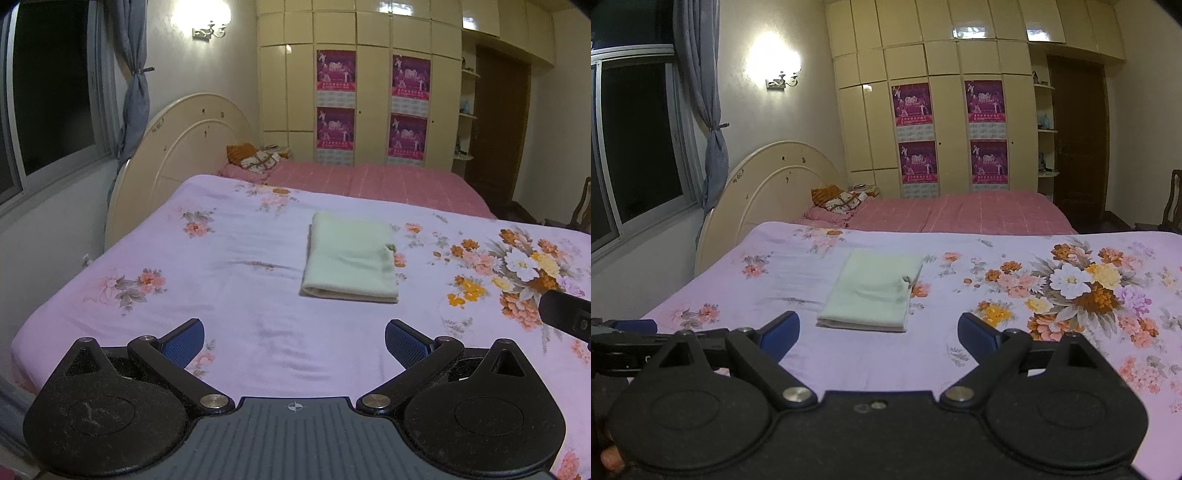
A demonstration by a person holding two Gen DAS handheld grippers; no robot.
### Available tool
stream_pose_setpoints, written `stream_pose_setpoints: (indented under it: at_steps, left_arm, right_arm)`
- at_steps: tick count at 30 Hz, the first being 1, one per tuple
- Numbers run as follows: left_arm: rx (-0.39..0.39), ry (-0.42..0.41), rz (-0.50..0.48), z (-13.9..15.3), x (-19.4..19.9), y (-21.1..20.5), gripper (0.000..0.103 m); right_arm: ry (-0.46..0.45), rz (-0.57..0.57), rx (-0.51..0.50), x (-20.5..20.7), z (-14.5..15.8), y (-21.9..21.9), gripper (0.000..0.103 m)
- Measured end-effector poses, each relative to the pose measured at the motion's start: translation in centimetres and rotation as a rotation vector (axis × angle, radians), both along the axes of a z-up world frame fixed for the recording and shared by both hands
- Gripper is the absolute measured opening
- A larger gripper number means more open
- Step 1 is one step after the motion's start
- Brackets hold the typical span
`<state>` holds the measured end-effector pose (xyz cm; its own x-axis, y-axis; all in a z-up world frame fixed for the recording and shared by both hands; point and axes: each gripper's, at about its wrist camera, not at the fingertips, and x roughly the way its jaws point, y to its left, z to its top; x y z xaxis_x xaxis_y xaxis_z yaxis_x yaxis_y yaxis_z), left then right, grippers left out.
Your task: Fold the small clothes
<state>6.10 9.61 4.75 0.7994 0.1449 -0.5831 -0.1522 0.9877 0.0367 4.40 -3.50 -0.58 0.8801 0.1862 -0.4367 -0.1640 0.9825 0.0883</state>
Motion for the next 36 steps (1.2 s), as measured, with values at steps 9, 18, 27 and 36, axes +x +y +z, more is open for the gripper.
stream_pose_setpoints:
  at_steps: [9,18,27,36]
  left_arm:
    - [0.0,0.006,-0.003,-0.1,0.3,0.1,0.103]
    - [-0.005,0.012,-0.007,-0.3,0.5,0.2,0.103]
    - [-0.008,0.018,-0.008,-0.5,0.7,0.1,0.103]
    - [0.005,-0.017,-0.04,-0.7,0.8,-1.2,0.103]
  right_arm:
    - [0.007,-0.007,-0.002,0.2,-0.3,0.5,0.092]
    - [0.016,-0.009,-0.003,0.2,-0.5,0.6,0.092]
    - [0.03,-0.006,0.001,0.5,-1.0,0.5,0.092]
    - [0.037,-0.005,0.003,0.6,-1.1,0.4,0.093]
